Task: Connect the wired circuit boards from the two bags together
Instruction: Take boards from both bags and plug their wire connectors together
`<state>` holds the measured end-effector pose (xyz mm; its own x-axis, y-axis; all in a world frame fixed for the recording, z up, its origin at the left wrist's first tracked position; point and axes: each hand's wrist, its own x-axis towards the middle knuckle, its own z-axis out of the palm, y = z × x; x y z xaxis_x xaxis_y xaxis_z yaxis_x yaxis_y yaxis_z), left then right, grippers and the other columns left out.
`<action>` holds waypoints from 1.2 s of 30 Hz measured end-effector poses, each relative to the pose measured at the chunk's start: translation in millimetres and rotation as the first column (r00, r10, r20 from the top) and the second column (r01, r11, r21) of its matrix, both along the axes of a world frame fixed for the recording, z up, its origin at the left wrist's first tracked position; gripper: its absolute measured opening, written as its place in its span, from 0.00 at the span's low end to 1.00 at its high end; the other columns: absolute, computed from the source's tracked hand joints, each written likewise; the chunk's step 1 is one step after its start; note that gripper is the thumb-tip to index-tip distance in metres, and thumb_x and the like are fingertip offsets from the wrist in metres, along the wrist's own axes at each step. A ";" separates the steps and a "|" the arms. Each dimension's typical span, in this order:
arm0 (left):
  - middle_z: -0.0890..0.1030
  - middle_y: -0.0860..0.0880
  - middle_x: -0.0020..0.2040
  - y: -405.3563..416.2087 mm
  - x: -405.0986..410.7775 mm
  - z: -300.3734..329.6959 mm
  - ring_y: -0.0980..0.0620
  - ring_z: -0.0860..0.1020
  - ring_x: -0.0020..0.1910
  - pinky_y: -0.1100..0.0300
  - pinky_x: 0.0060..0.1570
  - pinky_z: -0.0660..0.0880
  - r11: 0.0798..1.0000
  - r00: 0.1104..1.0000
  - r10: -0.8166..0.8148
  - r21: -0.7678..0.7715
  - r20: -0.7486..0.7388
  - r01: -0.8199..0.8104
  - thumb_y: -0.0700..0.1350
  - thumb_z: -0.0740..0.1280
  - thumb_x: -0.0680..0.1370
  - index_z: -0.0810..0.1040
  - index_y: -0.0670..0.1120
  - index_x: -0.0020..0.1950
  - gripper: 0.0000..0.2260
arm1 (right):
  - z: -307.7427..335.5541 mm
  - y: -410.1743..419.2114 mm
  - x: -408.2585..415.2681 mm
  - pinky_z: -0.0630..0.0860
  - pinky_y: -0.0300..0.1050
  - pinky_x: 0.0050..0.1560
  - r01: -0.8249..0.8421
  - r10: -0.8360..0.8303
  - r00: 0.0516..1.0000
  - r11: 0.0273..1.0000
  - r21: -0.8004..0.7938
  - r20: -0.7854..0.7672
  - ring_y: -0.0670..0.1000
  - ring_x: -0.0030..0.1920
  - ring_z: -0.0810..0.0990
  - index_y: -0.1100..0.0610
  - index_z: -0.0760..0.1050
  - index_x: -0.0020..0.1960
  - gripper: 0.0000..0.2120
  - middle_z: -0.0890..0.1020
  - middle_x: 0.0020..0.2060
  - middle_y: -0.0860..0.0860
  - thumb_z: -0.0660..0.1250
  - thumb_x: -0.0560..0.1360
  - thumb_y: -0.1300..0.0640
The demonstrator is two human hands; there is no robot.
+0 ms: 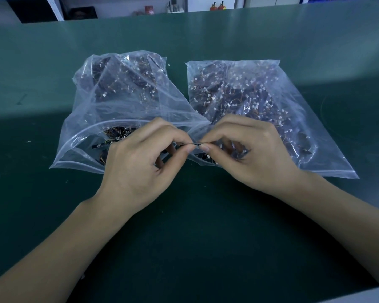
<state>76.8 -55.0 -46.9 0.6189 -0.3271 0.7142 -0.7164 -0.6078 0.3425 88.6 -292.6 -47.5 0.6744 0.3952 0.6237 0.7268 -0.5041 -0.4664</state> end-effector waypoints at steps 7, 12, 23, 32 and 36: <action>0.82 0.53 0.47 0.7 0.8 -0.2 0.50 0.81 0.42 0.48 0.37 0.76 1.000 1.000 -0.003 0.002 0.017 0.003 0.45 0.71 0.85 0.86 0.45 0.51 0.07 | -0.7 2.3 -1.4 0.70 0.36 0.39 0.012 -0.012 1.000 1.000 -0.004 0.006 0.51 0.34 0.76 0.57 0.85 0.48 0.03 0.82 0.41 0.47 0.74 0.81 0.60; 0.80 0.56 0.47 -0.5 -0.5 -0.3 0.54 0.80 0.42 0.51 0.35 0.76 1.000 1.000 -0.007 0.000 -0.023 0.007 0.45 0.71 0.85 0.85 0.46 0.50 0.06 | -0.5 0.4 0.6 0.70 0.36 0.39 0.003 -0.003 1.000 1.000 -0.013 0.012 0.48 0.35 0.76 0.57 0.86 0.48 0.04 0.80 0.42 0.44 0.74 0.81 0.60; 0.81 0.55 0.46 0.4 -0.6 -1.0 0.52 0.80 0.41 0.49 0.36 0.77 0.999 0.999 0.045 -0.007 -0.016 -0.046 0.45 0.70 0.85 0.85 0.46 0.50 0.06 | -2.1 1.9 0.2 0.77 0.46 0.39 0.028 -0.031 0.998 0.997 -0.065 -0.047 0.48 0.35 0.76 0.53 0.84 0.57 0.10 0.82 0.48 0.44 0.76 0.79 0.49; 0.80 0.54 0.44 2.1 0.0 -1.6 0.51 0.80 0.41 0.50 0.35 0.76 0.999 0.999 0.026 -0.044 -0.047 -0.028 0.43 0.71 0.83 0.83 0.46 0.48 0.05 | -3.1 0.5 1.4 0.77 0.43 0.42 0.074 -0.080 0.995 0.993 -0.091 -0.063 0.50 0.37 0.77 0.50 0.82 0.61 0.20 0.80 0.47 0.41 0.71 0.72 0.63; 0.78 0.58 0.45 0.1 0.6 -3.5 0.57 0.79 0.40 0.58 0.37 0.76 0.999 0.998 -0.045 0.012 -0.040 0.046 0.44 0.74 0.83 0.87 0.47 0.51 0.03 | -2.9 -0.5 1.4 0.75 0.39 0.41 0.103 -0.105 0.994 0.994 -0.043 -0.031 0.50 0.36 0.78 0.52 0.83 0.60 0.17 0.81 0.47 0.41 0.72 0.74 0.66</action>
<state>77.3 -54.9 -50.4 0.6308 -0.3643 0.6852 -0.7296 -0.5791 0.3637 90.0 -293.1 -50.4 0.7334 0.3471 0.5845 0.6538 -0.5956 -0.4667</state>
